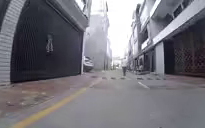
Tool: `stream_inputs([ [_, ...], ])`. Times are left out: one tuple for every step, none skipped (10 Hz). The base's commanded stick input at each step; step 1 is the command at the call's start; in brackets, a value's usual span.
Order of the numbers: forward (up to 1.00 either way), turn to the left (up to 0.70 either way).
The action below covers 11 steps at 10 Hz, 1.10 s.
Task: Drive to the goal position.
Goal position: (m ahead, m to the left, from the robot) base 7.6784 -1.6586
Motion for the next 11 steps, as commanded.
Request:
stream_inputs([
  [0.85, -0.06],
  [0.85, -0.34],
  [0.85, -0.34],
  [0.85, -0.34],
  [0.85, -0.34],
  [0.85, -0.34],
  [0.85, -0.24],
  [0.85, 0.00],
  [0.85, 0.00],
  [0.85, 0.00],
  [0.85, 0.00],
])
